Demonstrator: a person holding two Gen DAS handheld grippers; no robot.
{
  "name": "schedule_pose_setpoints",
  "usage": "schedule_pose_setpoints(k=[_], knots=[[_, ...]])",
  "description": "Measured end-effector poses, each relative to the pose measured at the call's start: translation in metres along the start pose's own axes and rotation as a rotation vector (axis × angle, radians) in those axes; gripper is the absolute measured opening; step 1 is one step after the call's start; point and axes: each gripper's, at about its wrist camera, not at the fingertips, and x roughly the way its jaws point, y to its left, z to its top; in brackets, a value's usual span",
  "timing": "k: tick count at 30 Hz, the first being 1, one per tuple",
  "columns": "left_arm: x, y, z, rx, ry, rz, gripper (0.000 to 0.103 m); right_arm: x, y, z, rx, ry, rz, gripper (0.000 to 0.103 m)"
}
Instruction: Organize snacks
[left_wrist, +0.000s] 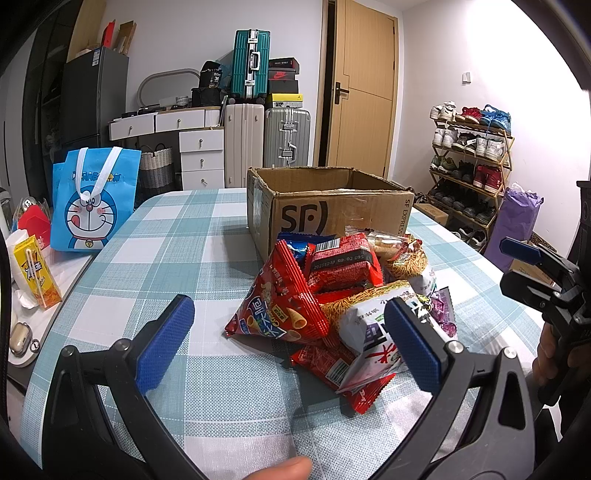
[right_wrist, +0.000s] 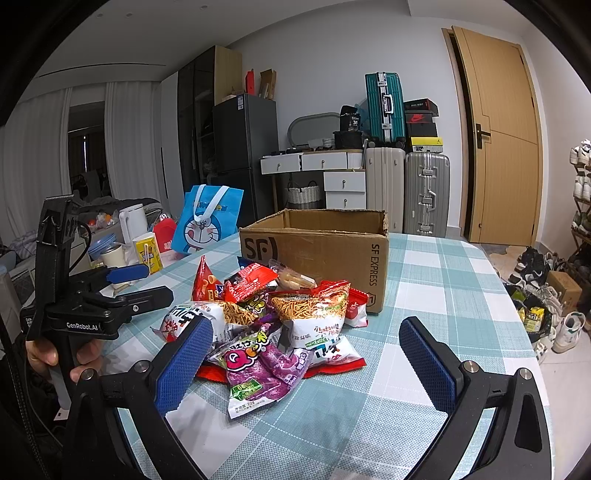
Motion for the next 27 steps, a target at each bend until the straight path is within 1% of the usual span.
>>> schedule_pose_setpoints(k=[22, 27], knots=[[0.0002, 0.0001, 0.0000, 0.001, 0.002, -0.003, 0.103, 0.0001, -0.0001, -0.0002, 0.000, 0.001, -0.001, 0.103], [0.0059, 0.0055, 0.0006, -0.006, 0.013, -0.010, 0.103, 0.0001, -0.0001, 0.0009, -0.003, 0.008, -0.010, 0.103]])
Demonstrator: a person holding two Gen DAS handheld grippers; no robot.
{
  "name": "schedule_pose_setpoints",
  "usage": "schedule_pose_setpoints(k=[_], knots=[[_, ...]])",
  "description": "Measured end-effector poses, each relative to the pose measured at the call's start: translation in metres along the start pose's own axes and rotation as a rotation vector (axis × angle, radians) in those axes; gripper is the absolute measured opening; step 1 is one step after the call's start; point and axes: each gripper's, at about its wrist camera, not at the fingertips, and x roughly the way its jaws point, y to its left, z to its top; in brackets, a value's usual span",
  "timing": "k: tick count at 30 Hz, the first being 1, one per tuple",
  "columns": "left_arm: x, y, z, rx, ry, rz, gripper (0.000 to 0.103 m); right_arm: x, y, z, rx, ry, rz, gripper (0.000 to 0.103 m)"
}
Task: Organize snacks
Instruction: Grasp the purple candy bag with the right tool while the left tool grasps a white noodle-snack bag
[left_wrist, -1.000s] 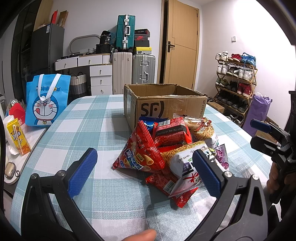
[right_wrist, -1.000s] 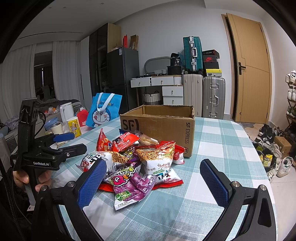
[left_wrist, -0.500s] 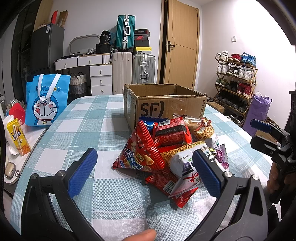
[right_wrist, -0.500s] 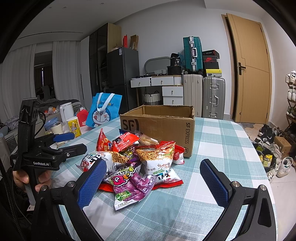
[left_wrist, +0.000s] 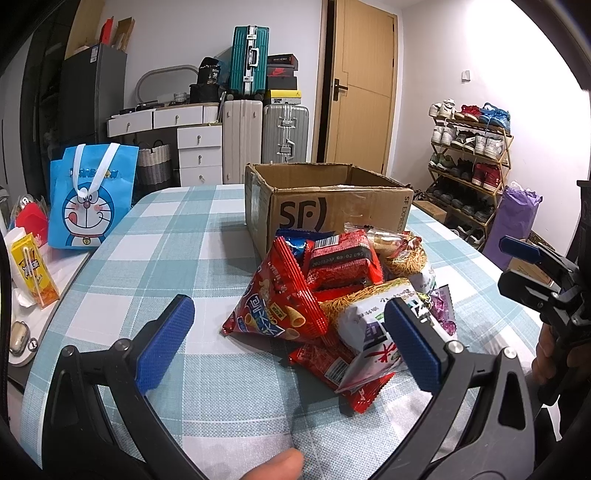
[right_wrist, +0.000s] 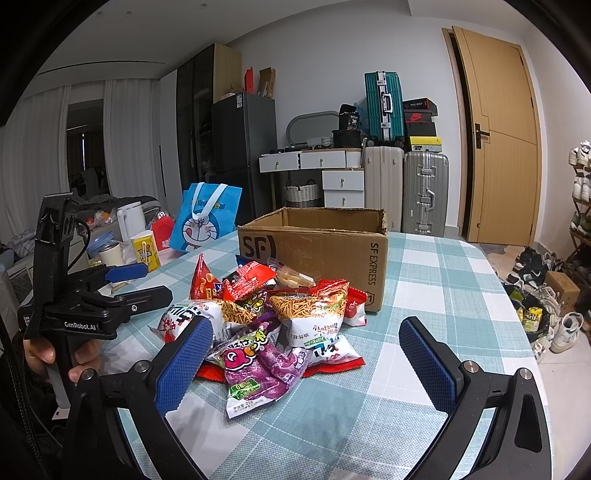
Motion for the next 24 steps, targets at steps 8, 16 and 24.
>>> schedule_pose_setpoints(k=[8, 16, 24], knots=[[0.006, -0.007, -0.001, 0.010, 0.031, -0.014, 0.103, 0.006, -0.007, 0.001, 0.037, 0.029, 0.000, 0.103], [0.004, -0.007, 0.005, -0.002, 0.063, -0.041, 0.102, 0.025, -0.006, 0.001, 0.047, 0.138, -0.011, 0.103], [0.006, -0.018, 0.006, 0.028, 0.111, -0.043, 0.103, 0.058, 0.008, -0.008, 0.030, 0.320, 0.001, 0.103]])
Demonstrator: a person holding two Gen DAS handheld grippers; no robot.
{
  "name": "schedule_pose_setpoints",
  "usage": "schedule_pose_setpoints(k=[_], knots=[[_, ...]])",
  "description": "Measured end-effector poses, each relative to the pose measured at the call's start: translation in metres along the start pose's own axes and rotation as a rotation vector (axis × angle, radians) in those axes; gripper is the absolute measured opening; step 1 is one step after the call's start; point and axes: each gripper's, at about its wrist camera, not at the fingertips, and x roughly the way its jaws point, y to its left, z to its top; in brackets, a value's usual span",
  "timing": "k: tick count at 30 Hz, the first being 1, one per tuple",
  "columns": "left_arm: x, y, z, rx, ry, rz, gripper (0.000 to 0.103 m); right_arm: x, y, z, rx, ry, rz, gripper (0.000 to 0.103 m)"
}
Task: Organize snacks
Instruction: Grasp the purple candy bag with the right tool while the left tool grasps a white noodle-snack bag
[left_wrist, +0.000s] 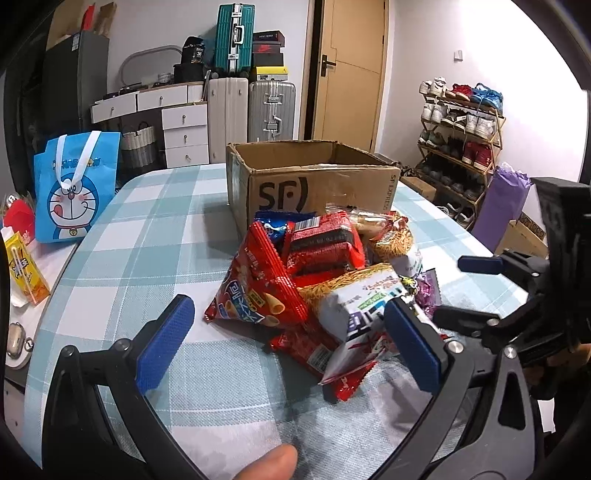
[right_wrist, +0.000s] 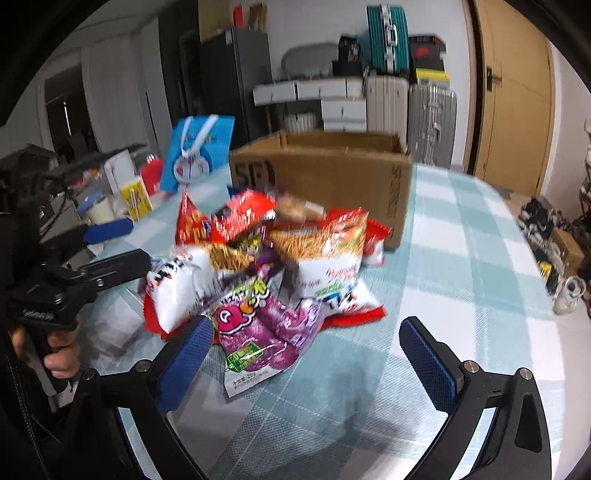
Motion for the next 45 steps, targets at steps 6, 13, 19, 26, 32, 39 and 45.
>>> schedule_pose_setpoints(k=[6, 13, 19, 26, 32, 39, 45], knots=[[0.002, -0.003, 0.004, -0.004, 0.030, -0.028, 0.103, 0.014, 0.007, 0.003, 0.023, 0.046, 0.048, 0.100], [0.016, -0.009, 0.002, 0.002, 0.082, -0.056, 0.103, 0.037, 0.015, 0.003, 0.033, 0.129, 0.099, 0.070], [0.023, -0.022, 0.000, 0.034, 0.121, -0.130, 0.103, 0.035, 0.015, -0.006, 0.031, 0.120, 0.128, 0.057], [0.038, -0.038, -0.001, 0.064, 0.159, -0.173, 0.098, 0.015, 0.015, -0.020, -0.009, 0.110, 0.111, 0.055], [0.050, -0.034, -0.008, 0.022, 0.206, -0.190, 0.071, 0.006, 0.012, -0.031, -0.025, 0.110, 0.112, 0.055], [0.051, -0.034, -0.008, 0.038, 0.179, -0.177, 0.053, 0.003, 0.011, -0.033, -0.017, 0.089, 0.121, 0.055], [0.042, -0.025, -0.010, 0.024, 0.171, -0.181, 0.048, -0.001, 0.014, -0.034, -0.030, 0.080, 0.114, 0.053]])
